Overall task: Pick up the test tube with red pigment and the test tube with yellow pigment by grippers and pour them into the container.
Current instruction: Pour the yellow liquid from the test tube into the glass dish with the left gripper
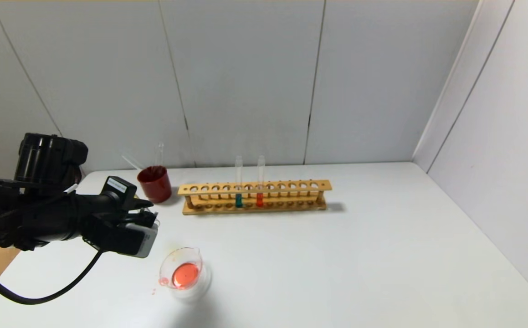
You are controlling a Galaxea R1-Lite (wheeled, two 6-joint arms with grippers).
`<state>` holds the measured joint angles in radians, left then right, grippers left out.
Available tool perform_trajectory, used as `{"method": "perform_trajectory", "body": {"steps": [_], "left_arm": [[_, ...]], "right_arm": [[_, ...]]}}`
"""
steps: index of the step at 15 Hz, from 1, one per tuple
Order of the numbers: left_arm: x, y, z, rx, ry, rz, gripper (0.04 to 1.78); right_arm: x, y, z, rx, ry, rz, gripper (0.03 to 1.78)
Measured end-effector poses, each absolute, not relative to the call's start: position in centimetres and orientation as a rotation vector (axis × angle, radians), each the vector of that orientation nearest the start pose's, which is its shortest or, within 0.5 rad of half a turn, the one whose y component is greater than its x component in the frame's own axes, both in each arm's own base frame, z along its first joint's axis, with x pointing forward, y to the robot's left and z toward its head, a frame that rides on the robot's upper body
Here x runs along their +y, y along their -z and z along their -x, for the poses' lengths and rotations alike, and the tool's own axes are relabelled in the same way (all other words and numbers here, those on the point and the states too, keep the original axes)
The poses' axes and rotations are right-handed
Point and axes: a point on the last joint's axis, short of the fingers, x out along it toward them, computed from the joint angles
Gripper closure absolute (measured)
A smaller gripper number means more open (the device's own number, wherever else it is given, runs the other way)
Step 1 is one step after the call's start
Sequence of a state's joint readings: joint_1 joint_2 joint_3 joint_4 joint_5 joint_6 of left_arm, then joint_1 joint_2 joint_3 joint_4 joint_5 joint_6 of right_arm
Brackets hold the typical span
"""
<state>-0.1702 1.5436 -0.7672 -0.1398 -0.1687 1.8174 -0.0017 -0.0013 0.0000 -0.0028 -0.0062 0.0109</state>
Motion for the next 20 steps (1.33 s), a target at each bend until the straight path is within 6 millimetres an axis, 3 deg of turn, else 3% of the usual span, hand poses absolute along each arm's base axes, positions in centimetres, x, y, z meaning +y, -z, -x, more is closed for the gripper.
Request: {"method": "perform_trajectory", "body": {"steps": [20], "left_arm": [[-5.0, -16.36, -25.56, 0.124, 0.808, -1.735, 1.52]], "right_arm": [[-0.01, -7.57, 2.29, -0.004, 0.007, -0.011, 0.06]]}}
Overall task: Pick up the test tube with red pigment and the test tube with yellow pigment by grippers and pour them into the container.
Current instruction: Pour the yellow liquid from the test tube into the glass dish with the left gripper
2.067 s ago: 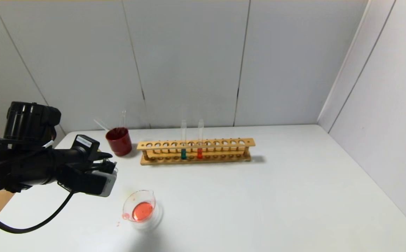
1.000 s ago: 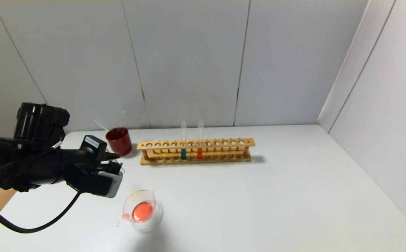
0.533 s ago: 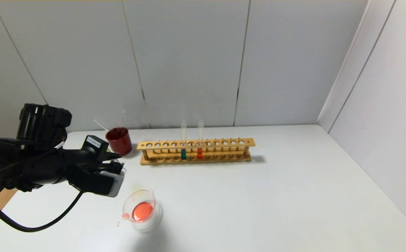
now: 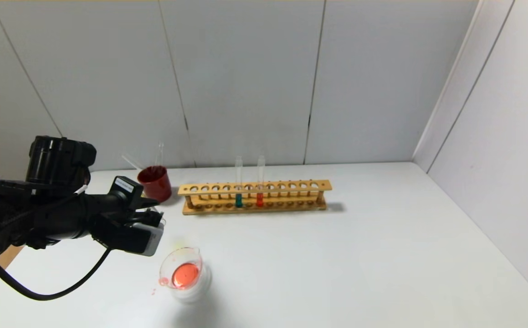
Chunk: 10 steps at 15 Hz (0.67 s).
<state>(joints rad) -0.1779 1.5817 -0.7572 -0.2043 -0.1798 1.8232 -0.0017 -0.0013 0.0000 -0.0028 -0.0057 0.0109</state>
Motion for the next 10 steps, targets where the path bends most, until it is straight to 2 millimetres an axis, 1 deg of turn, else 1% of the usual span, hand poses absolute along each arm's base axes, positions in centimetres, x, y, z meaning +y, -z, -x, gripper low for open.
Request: {"method": "perform_trajectory", "body": {"steps": [10], "left_arm": [[-5.49, -16.2, -25.44, 0.11, 0.83, -1.734, 1.52]], "right_arm": [[-0.01, -7.57, 2.29, -0.004, 0.008, -0.011, 0.06]]}}
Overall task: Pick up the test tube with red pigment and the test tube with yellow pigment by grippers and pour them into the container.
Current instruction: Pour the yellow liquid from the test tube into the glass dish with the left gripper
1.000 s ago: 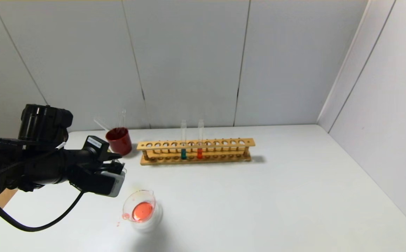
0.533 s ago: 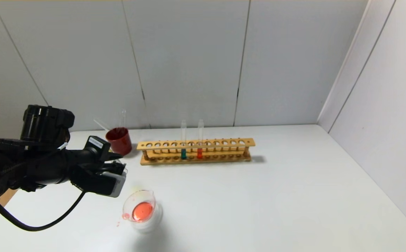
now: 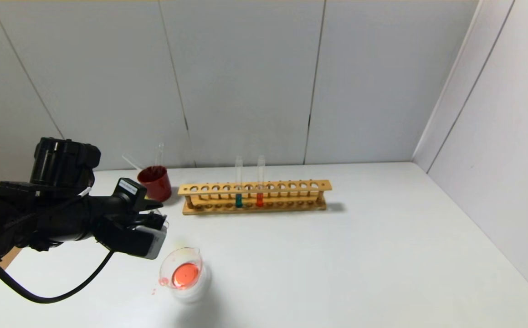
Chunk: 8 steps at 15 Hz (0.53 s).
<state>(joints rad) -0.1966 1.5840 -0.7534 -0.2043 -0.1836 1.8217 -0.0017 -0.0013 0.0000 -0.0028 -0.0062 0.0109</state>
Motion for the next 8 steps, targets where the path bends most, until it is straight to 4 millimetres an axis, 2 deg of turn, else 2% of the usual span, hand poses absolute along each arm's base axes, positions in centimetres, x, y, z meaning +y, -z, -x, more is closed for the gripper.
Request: {"method": "perform_trajectory", "body": {"steps": [8], "left_arm": [[-5.54, -16.25, -25.47, 0.085, 0.843, -1.724, 1.52]], "right_arm": [[-0.01, -7.57, 2.29, -0.004, 0.008, -0.011, 0.06]]}}
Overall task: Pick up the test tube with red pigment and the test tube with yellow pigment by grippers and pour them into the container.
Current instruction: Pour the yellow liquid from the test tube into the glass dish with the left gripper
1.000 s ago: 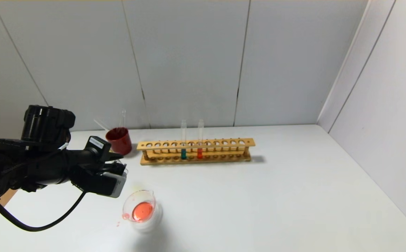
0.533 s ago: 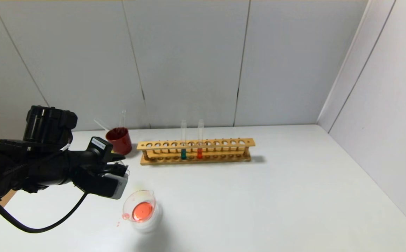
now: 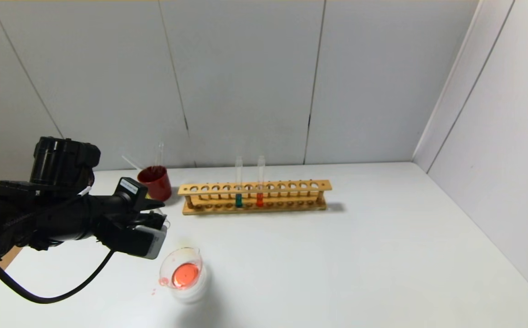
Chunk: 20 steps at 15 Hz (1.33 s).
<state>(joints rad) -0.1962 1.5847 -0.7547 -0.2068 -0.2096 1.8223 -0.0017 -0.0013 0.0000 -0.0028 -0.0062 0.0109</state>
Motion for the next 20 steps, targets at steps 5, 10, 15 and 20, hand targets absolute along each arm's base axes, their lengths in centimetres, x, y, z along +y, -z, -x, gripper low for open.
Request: {"method": "perform_trajectory", "body": {"steps": [5, 10, 15, 20], "left_arm": [[-5.57, -16.14, -25.52, 0.081, 0.852, -1.721, 1.52], [-5.58, -16.17, -25.57, 0.044, 0.869, -1.772, 1.52], [-5.44, -16.01, -25.71, 0.04, 0.874, -1.802, 1.52], [-4.88, -15.55, -26.11, 0.054, 0.88, -1.832, 1.52]], "right_arm": [[-0.01, -7.57, 2.29, -0.004, 0.008, -0.011, 0.06], [-0.01, -7.57, 2.29, -0.004, 0.008, -0.011, 0.06], [-0.01, -7.57, 2.29, -0.004, 0.007, -0.011, 0.06], [-0.01, -7.57, 2.29, -0.004, 0.008, -0.01, 0.06]]}}
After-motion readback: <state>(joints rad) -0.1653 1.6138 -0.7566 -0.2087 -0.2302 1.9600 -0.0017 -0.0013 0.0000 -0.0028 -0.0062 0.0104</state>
